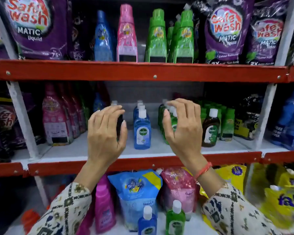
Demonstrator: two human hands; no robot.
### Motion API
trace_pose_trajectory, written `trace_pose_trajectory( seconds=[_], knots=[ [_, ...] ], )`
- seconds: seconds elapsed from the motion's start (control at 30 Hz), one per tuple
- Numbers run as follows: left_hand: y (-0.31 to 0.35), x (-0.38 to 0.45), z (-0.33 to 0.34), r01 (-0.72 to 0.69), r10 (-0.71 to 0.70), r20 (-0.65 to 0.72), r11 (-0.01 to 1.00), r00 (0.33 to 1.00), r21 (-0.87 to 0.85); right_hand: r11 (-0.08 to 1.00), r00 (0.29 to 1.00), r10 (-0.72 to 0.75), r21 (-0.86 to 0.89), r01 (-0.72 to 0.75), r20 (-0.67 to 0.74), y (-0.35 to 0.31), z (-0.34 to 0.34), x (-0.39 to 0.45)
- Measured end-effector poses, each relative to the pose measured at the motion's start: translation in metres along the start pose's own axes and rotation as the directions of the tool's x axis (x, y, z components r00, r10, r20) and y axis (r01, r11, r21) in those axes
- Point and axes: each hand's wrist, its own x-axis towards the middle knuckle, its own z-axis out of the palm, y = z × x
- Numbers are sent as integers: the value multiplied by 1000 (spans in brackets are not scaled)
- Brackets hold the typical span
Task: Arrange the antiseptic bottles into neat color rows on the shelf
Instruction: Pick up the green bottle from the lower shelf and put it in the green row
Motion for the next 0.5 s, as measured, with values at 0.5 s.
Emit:
trace_pose_trajectory(
  seconds=[0.5],
  knots=[
    [-39,-126,49,18,-177,542,958,821,286,813,738,565,-99,-573,369,39,25,-214]
  ],
)
